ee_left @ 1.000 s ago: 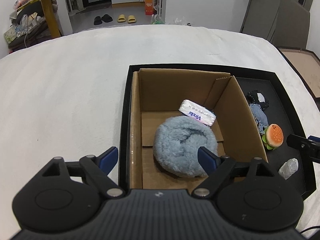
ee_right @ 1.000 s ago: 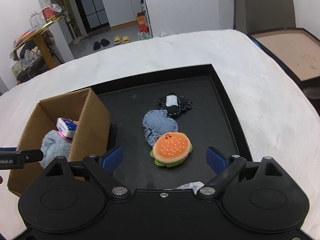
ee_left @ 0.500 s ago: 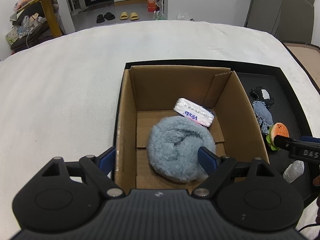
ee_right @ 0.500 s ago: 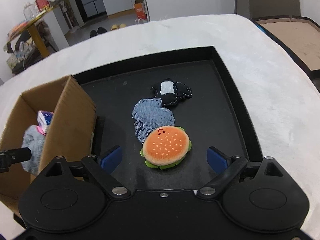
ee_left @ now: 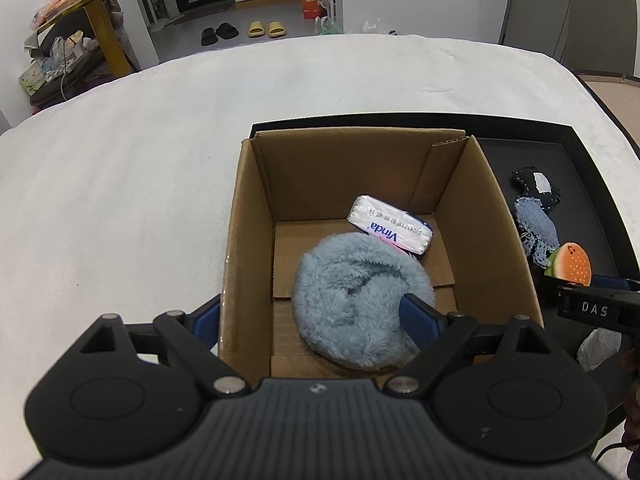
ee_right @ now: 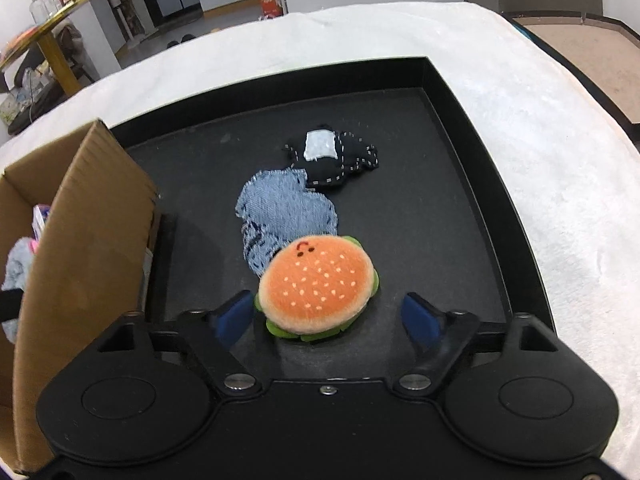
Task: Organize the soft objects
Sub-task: 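Close the right tool on the hamburger plush and lift it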
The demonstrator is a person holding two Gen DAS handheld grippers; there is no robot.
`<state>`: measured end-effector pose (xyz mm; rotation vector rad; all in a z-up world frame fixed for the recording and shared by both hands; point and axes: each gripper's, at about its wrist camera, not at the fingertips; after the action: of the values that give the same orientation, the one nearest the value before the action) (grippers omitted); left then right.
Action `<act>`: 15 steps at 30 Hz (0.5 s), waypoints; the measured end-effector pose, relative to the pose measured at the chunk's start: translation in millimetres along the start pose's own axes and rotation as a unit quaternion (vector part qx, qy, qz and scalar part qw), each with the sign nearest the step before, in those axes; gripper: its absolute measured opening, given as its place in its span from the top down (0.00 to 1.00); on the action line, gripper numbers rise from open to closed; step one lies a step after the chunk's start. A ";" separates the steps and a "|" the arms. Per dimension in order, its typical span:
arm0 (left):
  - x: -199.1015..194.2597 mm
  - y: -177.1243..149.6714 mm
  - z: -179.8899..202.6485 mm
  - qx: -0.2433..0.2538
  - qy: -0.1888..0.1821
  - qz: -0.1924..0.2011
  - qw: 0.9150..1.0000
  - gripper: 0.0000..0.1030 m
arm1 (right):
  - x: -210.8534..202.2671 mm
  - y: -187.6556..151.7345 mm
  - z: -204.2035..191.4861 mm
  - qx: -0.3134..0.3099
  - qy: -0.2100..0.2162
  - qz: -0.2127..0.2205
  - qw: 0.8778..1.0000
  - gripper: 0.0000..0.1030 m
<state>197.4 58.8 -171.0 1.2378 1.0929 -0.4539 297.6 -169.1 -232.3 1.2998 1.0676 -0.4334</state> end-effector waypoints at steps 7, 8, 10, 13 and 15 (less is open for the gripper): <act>-0.3 -0.3 1.4 0.000 0.000 0.001 1.000 0.12 | -10.4 -0.1 3.5 -0.017 -0.011 0.001 1.000 0.57; -0.5 -0.5 0.9 0.000 0.000 0.001 1.000 0.12 | -12.3 -0.4 3.6 -0.016 -0.011 0.002 1.000 0.57; -1.4 -1.1 -0.3 -0.001 -0.001 0.001 1.000 0.12 | -16.8 -1.1 4.0 -0.015 -0.010 0.004 1.000 0.57; -3.4 -1.9 -3.6 -0.004 -0.003 0.001 1.000 0.12 | -23.4 -1.4 2.5 -0.016 -0.009 0.007 1.000 0.57; -4.6 -3.2 -6.8 -0.006 -0.005 0.001 1.000 0.12 | -28.4 -1.0 0.3 -0.017 -0.008 0.011 1.000 0.57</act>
<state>190.0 62.7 -168.4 1.2248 1.0850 -0.4496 283.1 -177.9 -209.5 1.2759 1.0425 -0.4066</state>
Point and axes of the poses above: each gripper's, at about its wrist camera, not at the fingertips, and x roughly the way its jaws point, z to its right, y to its top, and after that the axes turned 2 degrees about -x, right-handed
